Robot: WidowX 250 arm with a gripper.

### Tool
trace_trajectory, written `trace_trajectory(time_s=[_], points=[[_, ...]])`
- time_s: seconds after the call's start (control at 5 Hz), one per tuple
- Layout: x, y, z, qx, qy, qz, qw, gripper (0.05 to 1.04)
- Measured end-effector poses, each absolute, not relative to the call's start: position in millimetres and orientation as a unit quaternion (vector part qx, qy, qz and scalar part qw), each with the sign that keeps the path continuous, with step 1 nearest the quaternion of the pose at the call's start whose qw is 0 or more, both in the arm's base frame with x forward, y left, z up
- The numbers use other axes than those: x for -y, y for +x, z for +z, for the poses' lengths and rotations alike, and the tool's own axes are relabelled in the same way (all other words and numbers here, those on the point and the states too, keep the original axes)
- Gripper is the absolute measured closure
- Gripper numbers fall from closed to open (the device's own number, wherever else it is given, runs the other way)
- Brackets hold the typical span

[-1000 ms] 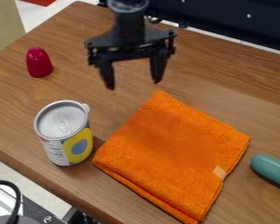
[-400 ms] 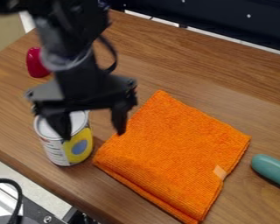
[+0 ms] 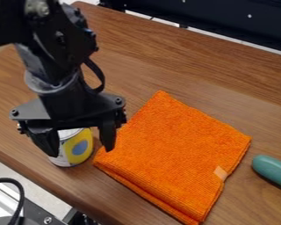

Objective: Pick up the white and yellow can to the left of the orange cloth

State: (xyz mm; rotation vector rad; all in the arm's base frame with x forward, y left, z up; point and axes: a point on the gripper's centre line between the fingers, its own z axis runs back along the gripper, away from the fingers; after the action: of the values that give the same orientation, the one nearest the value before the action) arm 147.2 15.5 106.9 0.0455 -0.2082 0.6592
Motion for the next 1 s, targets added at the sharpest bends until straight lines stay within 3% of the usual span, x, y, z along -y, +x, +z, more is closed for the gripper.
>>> trace_trajectory(time_s=[0.8, 1.0], points=[[-60.9, 166.1, 55.6, 0.116, 0.059, 0.322, 0.938, 0.085], [-67.5, 181.0, 59.4, 0.107, 0.068, 0.337, 0.933, 0.085]])
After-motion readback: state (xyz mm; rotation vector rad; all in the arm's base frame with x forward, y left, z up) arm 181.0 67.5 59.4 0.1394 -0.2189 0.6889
